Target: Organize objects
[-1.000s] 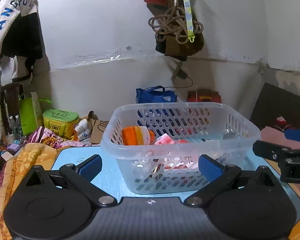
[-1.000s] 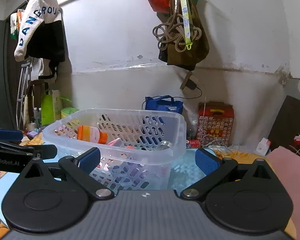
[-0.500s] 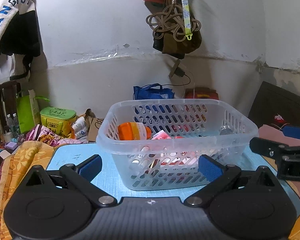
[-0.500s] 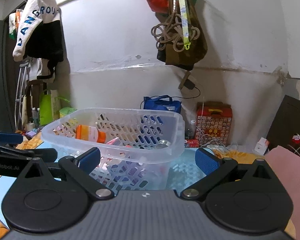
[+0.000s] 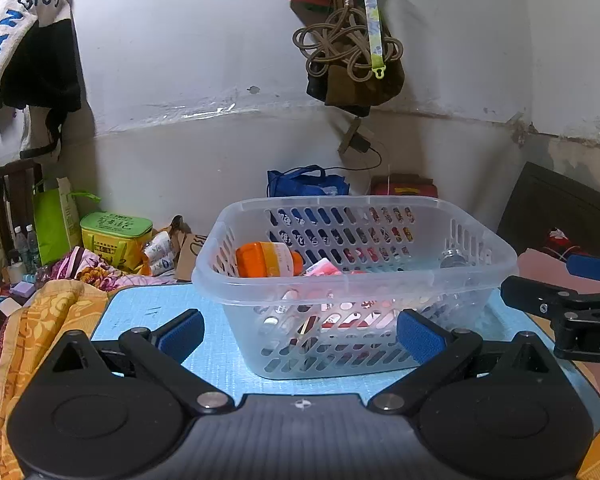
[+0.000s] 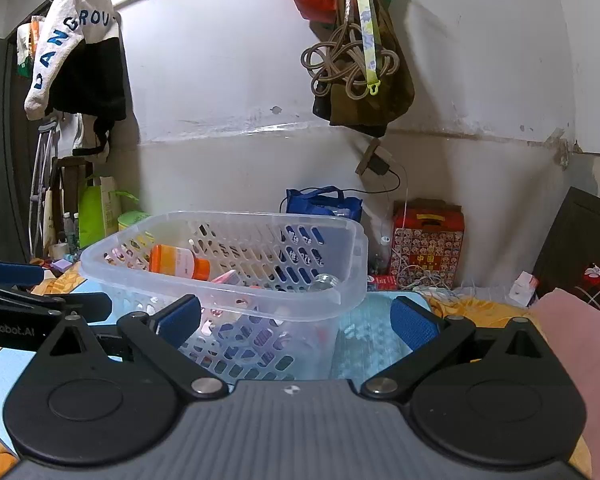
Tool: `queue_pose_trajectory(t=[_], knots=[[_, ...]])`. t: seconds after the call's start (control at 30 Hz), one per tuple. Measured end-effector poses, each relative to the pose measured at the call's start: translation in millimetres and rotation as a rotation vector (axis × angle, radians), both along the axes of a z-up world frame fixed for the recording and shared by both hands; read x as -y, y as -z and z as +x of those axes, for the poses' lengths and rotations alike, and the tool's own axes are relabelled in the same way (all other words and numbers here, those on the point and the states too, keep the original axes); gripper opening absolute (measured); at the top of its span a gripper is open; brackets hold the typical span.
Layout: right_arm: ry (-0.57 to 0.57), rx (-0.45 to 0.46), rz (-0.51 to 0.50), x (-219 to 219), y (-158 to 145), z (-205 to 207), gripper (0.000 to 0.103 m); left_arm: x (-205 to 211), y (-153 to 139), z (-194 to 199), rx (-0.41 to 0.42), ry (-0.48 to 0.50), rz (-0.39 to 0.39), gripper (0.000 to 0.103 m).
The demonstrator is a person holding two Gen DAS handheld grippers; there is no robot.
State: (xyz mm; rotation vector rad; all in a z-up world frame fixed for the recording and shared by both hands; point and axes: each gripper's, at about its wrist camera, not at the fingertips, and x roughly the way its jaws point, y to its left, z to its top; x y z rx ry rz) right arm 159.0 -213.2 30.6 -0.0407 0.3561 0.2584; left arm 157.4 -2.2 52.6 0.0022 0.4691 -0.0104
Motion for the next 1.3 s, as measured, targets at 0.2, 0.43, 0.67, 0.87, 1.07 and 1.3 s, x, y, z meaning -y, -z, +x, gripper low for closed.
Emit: queue_pose_trajectory(t=[0.2,0.43,0.67,0.87,1.07,1.3], knots=[[0.0,-0.006,-0.001,0.4,1.0,1.1,0.103,0.1,1.1,0.7,-0.003,0.001,-0.002,0.103],[0.002,-0.006,-0.003,0.7,1.0,1.7,0.103,0.1,1.8,1.1,-0.007,0.008,-0.007,0.103],[0.004,-0.01,-0.003,1.5,2.8,2.4,0.103,0.0,2.0,0.9,-0.008,0.008,-0.01,0.103],[0.002,-0.011,-0.007,0.9,4.5,2.4,0.103,-0.6,2.5,0.4,-0.009,0.009,-0.012,0.103],[0.002,-0.011,-0.007,0.7,4.9,2.0,0.103,-1.3,4.1,-0.9,-0.008,0.007,-0.015,0.103],[0.005,-0.012,-0.01,0.6,4.6,2.1,0.103,-1.4,4.2,-0.9,-0.009,0.008,-0.016,0.103]])
